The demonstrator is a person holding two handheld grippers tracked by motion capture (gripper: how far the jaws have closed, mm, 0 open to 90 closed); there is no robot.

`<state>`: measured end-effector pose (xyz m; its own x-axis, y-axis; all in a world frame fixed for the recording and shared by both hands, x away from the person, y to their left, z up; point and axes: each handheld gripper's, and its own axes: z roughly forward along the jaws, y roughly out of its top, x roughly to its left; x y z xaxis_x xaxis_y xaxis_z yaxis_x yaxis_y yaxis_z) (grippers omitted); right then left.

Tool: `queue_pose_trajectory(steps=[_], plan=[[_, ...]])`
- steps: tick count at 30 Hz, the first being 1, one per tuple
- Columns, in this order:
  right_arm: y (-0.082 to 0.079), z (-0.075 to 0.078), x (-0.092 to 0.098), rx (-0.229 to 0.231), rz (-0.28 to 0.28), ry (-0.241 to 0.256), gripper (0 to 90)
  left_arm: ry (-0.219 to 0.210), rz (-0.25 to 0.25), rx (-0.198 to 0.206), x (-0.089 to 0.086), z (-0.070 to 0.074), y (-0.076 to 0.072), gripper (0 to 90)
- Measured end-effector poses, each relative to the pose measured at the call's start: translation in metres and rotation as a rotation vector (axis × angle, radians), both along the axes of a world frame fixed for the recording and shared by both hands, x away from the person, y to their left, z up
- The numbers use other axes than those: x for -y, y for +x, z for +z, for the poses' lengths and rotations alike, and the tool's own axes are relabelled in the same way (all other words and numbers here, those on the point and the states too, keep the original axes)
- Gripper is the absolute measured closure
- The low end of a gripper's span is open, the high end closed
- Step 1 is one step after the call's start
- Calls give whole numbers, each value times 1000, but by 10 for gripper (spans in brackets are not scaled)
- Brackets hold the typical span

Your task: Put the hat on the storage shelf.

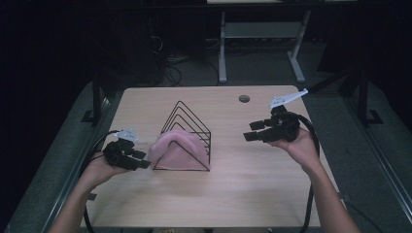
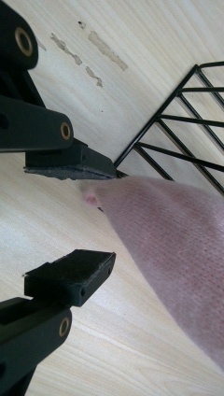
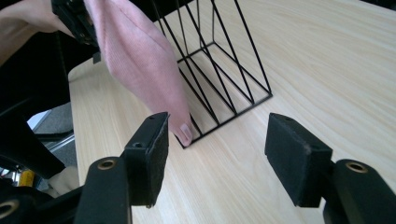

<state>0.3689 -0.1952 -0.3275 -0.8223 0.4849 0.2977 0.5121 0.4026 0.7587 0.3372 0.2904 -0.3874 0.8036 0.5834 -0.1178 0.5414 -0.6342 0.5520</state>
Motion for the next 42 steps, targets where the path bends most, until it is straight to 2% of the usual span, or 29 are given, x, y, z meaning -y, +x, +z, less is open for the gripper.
queue_pose_trajectory(steps=[13,16,22,31,36,40,42], plan=[[-12,-13,26,-20,-48,-32,366,6,-3,-2,-3,0,-4,519],[-17,-17,33,-20,-57,-32,365,-5,3,-4,-2,0,-6,515],[-26,-24,45,-30,-75,-33,361,6,-11,4,-1,2,-7,509],[-38,-43,64,-54,-120,-36,354,10,-8,-4,-1,0,-10,472],[-46,-53,70,-63,-130,-55,354,6,-7,-5,-3,-2,-13,468],[-52,-60,73,-77,-139,-82,347,23,-20,-4,-5,-2,-14,465],[-55,-63,74,-75,-140,-90,343,14,-11,-4,-5,-3,-16,465]])
